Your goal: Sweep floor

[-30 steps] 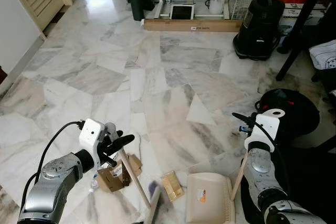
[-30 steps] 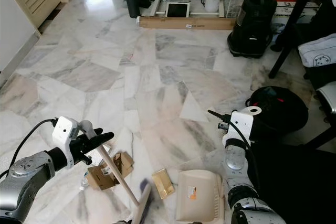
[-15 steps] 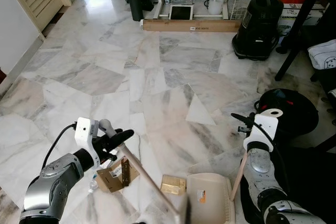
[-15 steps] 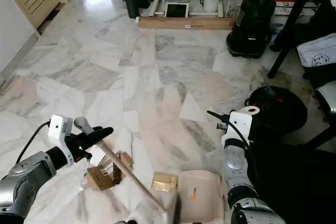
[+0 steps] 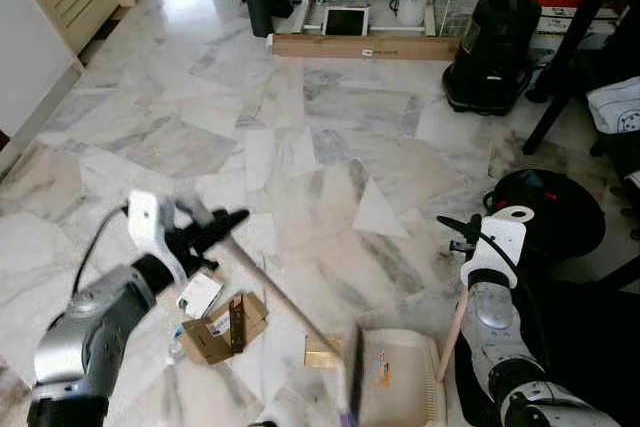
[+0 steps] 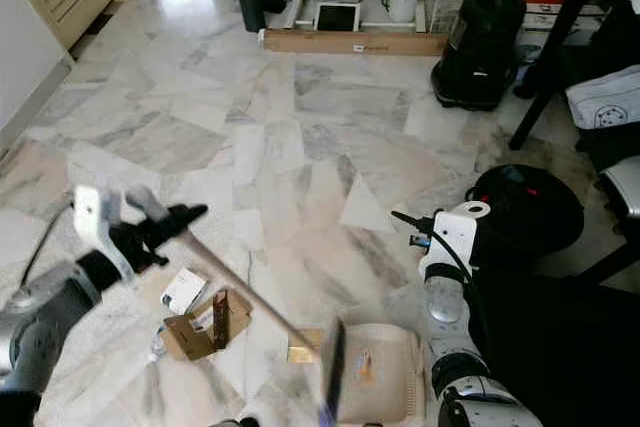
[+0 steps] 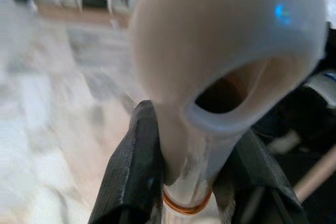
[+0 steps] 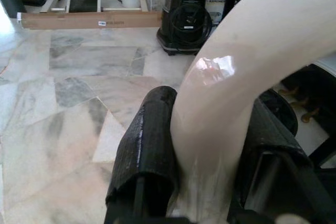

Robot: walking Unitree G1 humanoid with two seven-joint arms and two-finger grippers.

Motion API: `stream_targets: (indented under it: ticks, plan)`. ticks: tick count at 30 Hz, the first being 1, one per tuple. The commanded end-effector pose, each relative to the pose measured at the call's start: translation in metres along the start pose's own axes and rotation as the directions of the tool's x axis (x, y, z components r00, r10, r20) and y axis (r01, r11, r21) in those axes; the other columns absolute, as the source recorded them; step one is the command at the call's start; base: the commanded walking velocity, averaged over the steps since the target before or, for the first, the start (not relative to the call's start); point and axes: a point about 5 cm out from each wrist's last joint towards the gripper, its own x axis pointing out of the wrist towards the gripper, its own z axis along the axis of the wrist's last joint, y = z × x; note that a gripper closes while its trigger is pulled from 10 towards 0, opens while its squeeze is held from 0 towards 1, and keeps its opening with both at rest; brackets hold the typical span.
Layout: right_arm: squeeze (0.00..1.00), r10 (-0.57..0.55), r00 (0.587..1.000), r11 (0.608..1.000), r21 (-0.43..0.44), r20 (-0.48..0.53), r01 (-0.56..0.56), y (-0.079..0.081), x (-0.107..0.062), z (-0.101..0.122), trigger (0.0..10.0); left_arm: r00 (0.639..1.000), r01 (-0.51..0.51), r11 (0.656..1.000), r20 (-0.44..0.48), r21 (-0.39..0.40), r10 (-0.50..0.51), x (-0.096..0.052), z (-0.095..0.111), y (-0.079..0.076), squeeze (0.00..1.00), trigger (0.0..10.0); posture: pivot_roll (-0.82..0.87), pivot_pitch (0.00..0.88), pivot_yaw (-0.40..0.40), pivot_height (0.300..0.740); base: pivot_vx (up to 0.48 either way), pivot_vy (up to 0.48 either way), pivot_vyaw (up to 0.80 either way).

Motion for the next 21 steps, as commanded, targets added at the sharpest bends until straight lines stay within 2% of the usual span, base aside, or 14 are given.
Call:
stream_targets:
  ticks: [1, 3, 5, 9, 12, 14, 21]
  plan:
    - [0.00, 0.028, 0.983, 0.999, -0.010, -0.182, -0.030, 0.004, -0.020, -0.036, 10.0, 0.998, -0.048, 0.996, 0.052, 0.074, 0.044, -0.003, 0.012, 0.006, 0.00, 10.0, 0.13, 0.176, 0.083, 0.740, 0.000, 0.000, 0.00]
    - [0.00, 0.027, 0.983, 1.000, -0.010, -0.181, -0.029, 0.004, -0.020, -0.036, 10.0, 0.997, -0.062, 0.993, 0.052, 0.103, 0.057, -0.003, 0.011, 0.007, 0.00, 10.0, 0.13, 0.176, 0.083, 0.740, 0.000, 0.000, 0.00]
    - [0.00, 0.026, 0.983, 1.000, -0.011, -0.179, -0.029, 0.003, -0.020, -0.036, 10.0, 0.997, -0.072, 0.985, 0.016, 0.160, 0.070, 0.000, 0.001, 0.007, 0.00, 10.0, 0.13, 0.182, 0.081, 0.740, 0.000, 0.000, 0.00]
    - [0.00, 0.028, 0.984, 0.999, -0.011, -0.178, -0.031, 0.004, -0.021, -0.036, 10.0, 0.998, -0.055, 0.983, -0.024, 0.177, 0.060, 0.001, -0.011, 0.006, 0.00, 10.0, 0.12, 0.188, 0.083, 0.740, 0.000, 0.000, 0.00]
    - [0.00, 0.029, 0.984, 0.999, -0.010, -0.175, -0.031, 0.004, -0.022, -0.037, 10.0, 0.995, -0.028, 0.982, -0.086, 0.188, 0.045, 0.001, -0.028, 0.006, 0.00, 10.0, 0.13, 0.193, 0.083, 0.740, 0.000, 0.000, 0.00]
    - [0.00, 0.031, 0.984, 0.999, -0.009, -0.174, -0.033, 0.005, -0.023, -0.037, 10.0, 0.989, -0.011, 0.975, -0.143, 0.222, 0.044, 0.003, -0.045, 0.009, 0.00, 10.0, 0.12, 0.199, 0.083, 0.740, 0.000, 0.000, 0.00]
    - [0.00, 0.031, 0.985, 0.999, -0.007, -0.171, -0.033, 0.005, -0.025, -0.039, 10.0, 0.987, -0.022, 0.973, -0.148, 0.231, 0.057, 0.008, -0.056, 0.011, 0.00, 10.0, 0.11, 0.203, 0.082, 0.740, 0.000, 0.000, 0.00]
